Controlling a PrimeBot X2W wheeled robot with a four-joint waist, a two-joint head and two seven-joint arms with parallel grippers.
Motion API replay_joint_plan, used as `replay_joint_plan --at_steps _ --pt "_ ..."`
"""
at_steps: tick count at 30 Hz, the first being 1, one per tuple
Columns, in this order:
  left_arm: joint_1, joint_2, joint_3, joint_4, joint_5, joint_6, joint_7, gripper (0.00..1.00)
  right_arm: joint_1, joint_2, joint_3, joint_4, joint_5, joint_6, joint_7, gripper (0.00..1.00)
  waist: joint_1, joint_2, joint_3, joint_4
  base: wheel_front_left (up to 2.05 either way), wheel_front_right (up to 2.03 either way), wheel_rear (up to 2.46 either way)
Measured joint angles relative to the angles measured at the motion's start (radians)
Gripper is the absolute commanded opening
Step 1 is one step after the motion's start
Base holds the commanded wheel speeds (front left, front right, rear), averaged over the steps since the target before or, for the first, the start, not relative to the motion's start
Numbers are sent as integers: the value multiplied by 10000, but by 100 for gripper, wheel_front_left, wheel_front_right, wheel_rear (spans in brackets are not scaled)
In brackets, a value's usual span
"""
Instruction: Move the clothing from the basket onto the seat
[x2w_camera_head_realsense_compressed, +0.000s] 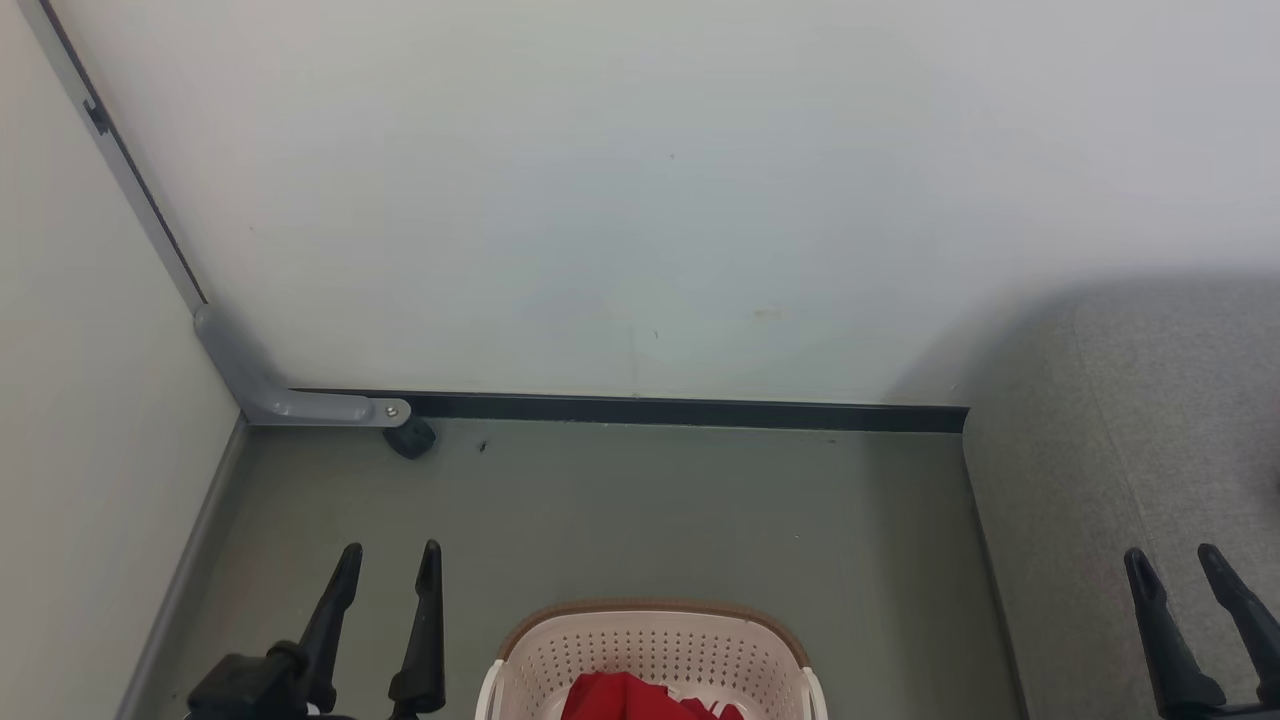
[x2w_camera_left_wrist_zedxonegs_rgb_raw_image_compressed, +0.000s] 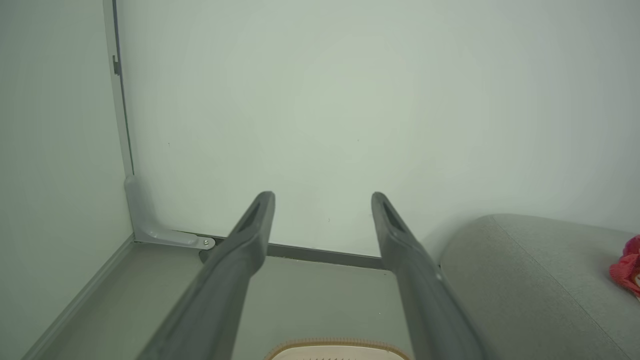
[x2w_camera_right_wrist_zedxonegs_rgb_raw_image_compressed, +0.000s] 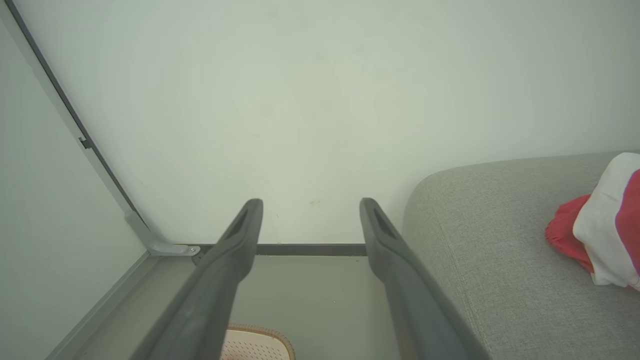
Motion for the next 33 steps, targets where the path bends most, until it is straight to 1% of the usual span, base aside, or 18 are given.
replay_joint_plan --at_steps 12,14,18,19,25,33 --pt "0 -58 84 -82 157 0 186 100 -4 213 -159 -25 -395 21 0 100 0 0 108 -12 0 0 0" --pt "0 -65 84 -96 194 0 192 100 -11 247 -194 -23 -435 102 0 100 0 0 130 -26 0 0 0" --pt "6 -75 104 -205 343 0 267 100 -28 322 -215 -50 -497 127 0 100 0 0 208 -64 0 0 0" --pt "6 -75 102 -222 343 0 268 100 -38 332 -228 -54 -523 190 0 100 0 0 240 -78 0 0 0" --pt "0 -111 31 -368 408 0 370 100 -66 355 -362 -73 -552 291 0 100 0 1 467 -164 0 0 0" --pt "-118 -155 -31 -466 433 0 543 100 -483 447 -479 -125 -677 456 0 100 0 1 884 -279 0 0 0"
